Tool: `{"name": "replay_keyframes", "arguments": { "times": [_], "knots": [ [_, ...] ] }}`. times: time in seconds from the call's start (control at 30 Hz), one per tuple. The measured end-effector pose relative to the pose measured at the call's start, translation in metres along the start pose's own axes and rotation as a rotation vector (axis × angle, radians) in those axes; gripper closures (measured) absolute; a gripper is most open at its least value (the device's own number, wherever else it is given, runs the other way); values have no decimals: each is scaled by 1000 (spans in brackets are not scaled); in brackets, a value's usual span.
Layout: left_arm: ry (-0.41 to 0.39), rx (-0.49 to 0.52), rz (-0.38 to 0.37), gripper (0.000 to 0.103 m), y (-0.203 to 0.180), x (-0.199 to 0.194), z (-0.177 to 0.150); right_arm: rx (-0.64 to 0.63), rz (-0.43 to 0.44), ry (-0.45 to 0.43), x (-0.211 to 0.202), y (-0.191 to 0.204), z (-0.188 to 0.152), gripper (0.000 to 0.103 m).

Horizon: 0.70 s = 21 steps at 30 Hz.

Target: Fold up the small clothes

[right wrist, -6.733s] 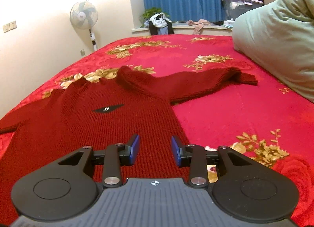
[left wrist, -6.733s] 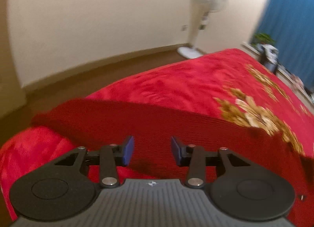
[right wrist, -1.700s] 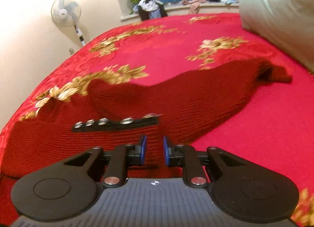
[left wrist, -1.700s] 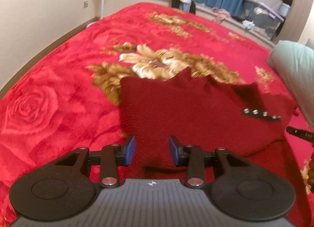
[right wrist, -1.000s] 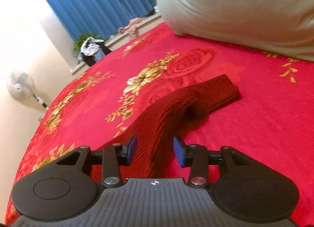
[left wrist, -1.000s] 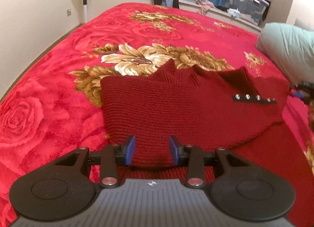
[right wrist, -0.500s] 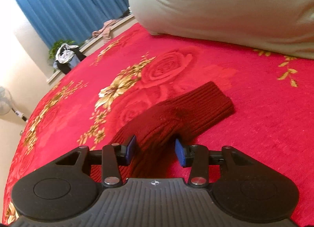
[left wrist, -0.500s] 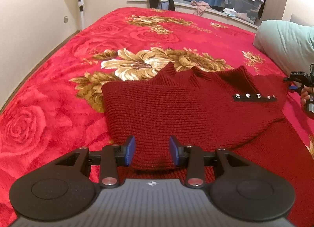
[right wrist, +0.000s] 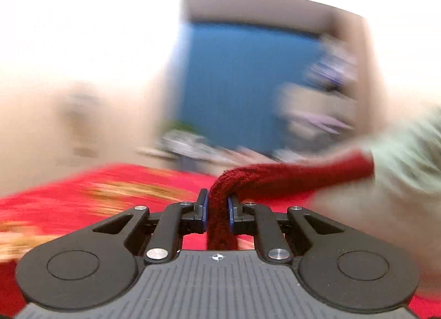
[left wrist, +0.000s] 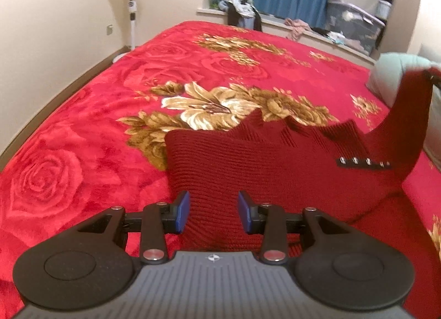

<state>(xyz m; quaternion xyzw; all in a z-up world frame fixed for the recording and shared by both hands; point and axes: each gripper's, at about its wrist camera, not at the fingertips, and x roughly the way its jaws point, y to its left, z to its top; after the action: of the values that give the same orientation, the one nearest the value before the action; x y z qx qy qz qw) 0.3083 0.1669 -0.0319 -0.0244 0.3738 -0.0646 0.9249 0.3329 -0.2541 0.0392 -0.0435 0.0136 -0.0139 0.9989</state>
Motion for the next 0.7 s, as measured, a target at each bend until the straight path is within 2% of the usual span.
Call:
{"name": "replay_keyframes", "arguments": {
  "times": [0.07,0.13,0.2,0.23,0.3,0.43,0.5,0.57,0.63,0.7],
  "knots": [
    [-3,-40,-5,61,6,-2,2,-41,259,-13,-35,58,3,88],
    [-7,-88,-14,61,12,-4,3,-49,480,82,-55,104,-9,87],
    [2,-137,-26,61,20,-2,2,-73,594,226,-61,134,-30,79],
    [14,-160,-37,61,24,0,1,-79,621,306,-63,143,-42,77],
    [49,-209,-63,62,32,5,-4,-67,608,448,-68,143,-63,77],
    [95,-272,-103,62,41,12,-12,48,496,567,-92,87,-67,72],
    [111,-329,-158,62,46,14,-14,71,428,580,-115,58,-60,72],
    [126,-373,-221,62,47,17,-15,100,377,569,-149,30,-55,67],
    [166,-437,-306,62,46,27,-19,139,324,573,-172,2,-57,65],
    [205,-469,-327,62,42,37,-24,178,288,578,-196,-21,-64,65]
  ]
}}
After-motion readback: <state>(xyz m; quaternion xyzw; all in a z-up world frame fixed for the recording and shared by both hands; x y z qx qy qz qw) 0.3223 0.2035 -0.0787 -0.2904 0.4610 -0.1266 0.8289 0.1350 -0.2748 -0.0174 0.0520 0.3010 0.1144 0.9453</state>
